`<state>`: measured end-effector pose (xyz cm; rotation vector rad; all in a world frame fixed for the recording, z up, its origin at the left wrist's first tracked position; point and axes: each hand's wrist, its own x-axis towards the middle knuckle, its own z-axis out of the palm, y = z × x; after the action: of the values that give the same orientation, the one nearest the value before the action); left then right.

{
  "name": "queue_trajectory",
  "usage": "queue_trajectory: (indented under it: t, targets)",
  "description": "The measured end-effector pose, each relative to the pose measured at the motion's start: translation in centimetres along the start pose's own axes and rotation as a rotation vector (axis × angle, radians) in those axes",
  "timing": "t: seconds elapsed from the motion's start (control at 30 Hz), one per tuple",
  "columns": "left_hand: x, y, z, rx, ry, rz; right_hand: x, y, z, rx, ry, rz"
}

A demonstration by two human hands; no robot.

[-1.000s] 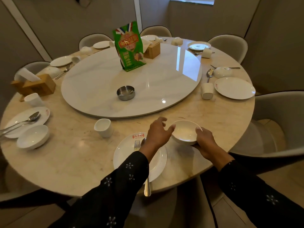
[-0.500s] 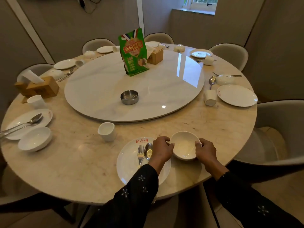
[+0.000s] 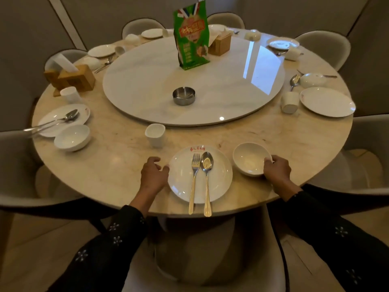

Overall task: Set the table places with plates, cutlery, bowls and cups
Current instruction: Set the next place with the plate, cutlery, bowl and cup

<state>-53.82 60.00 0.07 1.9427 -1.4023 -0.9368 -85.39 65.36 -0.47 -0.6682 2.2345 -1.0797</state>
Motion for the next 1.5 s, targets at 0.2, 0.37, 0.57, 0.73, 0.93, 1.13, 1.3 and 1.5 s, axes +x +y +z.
queue_trajectory:
  t: [0.2, 0.37, 0.57, 0.73, 0.93, 1.13, 1.3, 1.5]
  targets:
    - [-1.5, -1.2, 0.8, -0.147, -0.154, -0.082, -1.0, 0.5, -0.4, 0.064, -0.006, -0.029]
    - [-1.4, -0.7, 1.1, -0.156, -0.096, -0.048, -1.7, 0.7, -0.4, 0.122, 0.005, 0.003]
    - [-0.9, -0.3, 1.1, -0.144, -0.084, -0.043, -2.5, 1.4, -0.2, 0.13, 0.034, 0.015]
    - [-0.9, -0.6, 1.0, -0.156, -0.087, -0.076, -3.1, 1.4, -0.1, 0.133, 0.06, 0.038]
    - [-1.4, -0.6, 0.9, -0.187, -0.13, -0.093, -3.5, 1.6, -0.1, 0.111, 0.068, 0.04]
    - [-1.1, -0.5, 0.7, -0.182, -0.162, -0.099, -3.7, 1.4, -0.3, 0.044, 0.058, 0.031]
    - [0.1, -0.9, -0.5, -0.121, -0.151, -0.053, -4.4, 0.2, -0.3, -0.353, 0.059, -0.308]
    - [3.1, -0.3, -4.3, -0.016, -0.121, 0.084, -6.8, -4.5, 4.6, -0.422, -0.188, -0.648]
